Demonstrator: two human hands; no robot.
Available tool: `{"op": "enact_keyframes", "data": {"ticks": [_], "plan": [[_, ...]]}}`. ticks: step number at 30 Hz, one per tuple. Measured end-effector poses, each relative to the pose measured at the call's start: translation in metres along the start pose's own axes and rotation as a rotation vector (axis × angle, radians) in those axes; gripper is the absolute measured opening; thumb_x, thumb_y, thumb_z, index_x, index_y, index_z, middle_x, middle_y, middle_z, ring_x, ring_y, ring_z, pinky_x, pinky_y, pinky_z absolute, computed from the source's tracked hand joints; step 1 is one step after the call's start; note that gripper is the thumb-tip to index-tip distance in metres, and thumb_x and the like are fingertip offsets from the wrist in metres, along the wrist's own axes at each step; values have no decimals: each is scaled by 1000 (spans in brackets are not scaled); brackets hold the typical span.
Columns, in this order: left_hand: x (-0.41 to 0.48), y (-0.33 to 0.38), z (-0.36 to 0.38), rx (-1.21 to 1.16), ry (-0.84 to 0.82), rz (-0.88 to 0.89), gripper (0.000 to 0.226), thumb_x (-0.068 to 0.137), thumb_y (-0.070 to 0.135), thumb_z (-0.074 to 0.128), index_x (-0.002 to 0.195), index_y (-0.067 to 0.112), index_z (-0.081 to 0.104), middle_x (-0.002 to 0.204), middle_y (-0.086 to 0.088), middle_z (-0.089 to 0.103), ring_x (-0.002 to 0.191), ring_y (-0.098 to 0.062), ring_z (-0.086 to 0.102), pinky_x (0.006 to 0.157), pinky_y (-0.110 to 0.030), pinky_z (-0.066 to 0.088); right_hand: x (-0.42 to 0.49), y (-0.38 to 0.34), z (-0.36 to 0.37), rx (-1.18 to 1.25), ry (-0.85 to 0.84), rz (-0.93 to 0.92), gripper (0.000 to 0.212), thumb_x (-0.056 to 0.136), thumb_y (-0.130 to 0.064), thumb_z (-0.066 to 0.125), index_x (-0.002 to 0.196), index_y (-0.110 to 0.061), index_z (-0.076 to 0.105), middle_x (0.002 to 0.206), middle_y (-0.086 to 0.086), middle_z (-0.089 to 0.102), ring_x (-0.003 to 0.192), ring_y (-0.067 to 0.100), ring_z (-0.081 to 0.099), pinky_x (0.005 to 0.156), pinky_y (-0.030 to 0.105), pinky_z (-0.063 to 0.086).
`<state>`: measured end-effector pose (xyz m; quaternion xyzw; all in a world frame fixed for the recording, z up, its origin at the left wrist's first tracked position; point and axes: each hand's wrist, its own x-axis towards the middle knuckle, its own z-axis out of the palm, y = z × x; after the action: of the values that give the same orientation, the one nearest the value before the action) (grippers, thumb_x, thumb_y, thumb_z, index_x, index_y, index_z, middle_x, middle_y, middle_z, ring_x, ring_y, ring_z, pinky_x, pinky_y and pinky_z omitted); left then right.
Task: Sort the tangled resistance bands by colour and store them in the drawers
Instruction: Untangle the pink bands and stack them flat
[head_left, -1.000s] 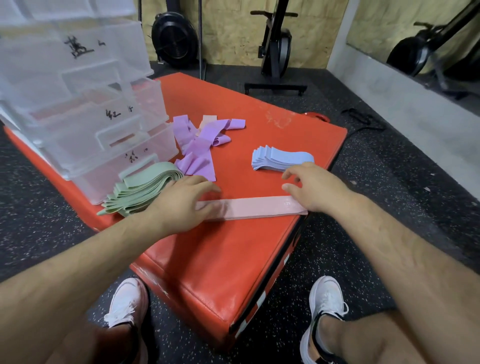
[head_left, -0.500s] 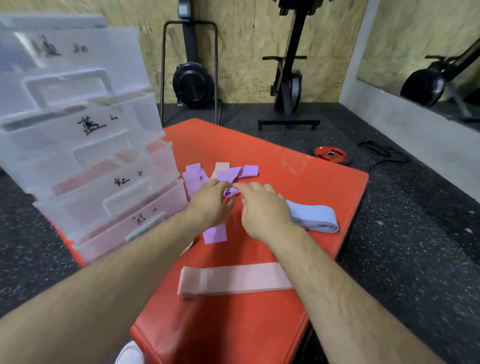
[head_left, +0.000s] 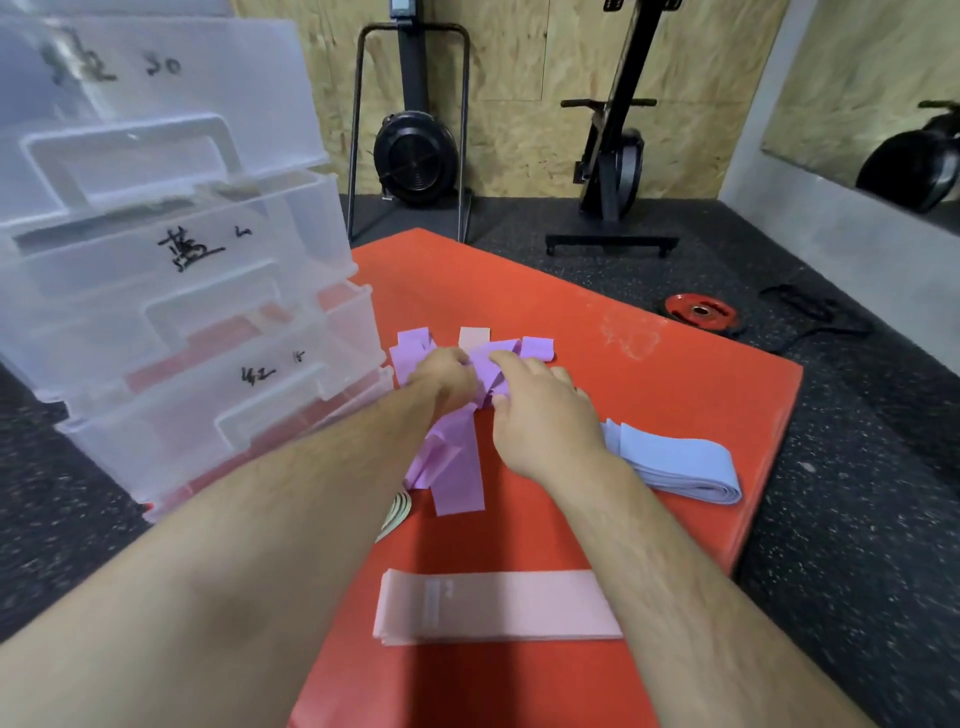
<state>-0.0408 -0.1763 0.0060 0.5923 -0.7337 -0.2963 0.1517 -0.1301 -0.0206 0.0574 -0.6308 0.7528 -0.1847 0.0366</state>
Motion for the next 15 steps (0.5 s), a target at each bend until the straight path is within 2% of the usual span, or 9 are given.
{"op": "enact_keyframes", "data": {"ticks": [2,5,8,12,15], "plan": [[-6,3,-5,-91,50,24,36,78,30,46,102,17,69,110,-7,71,91,-26,60,86,-34,51,-2,0,-1,18,-6,26,51,101,-26,46,150,-30,33,144,2,49,131,31,42,101,44,38],[-18,14,-18,-243,65,48,29,97,18,51,121,12,67,120,-2,66,107,-21,60,85,-26,46,-6,1,-5,31,-7,53,51,101,-27,46,150,-29,32,145,3,48,131,32,42,102,44,38],[-28,21,-29,-372,43,61,34,96,16,58,129,11,62,118,3,61,103,-12,54,79,-19,39,-12,5,-13,22,-7,66,50,101,-26,46,150,-29,32,146,3,48,131,32,42,102,45,38],[-43,37,-50,-462,134,144,35,96,7,51,128,11,65,125,0,65,100,-11,57,75,-15,43,-16,14,-25,33,25,82,49,102,-27,45,150,-29,33,146,2,47,131,31,43,102,44,38],[-59,57,-75,-528,215,224,38,94,3,48,123,16,68,117,3,67,99,-9,60,60,-2,44,-17,20,-33,72,70,79,47,101,-26,45,147,-29,37,144,0,49,130,30,44,101,44,41]]}}
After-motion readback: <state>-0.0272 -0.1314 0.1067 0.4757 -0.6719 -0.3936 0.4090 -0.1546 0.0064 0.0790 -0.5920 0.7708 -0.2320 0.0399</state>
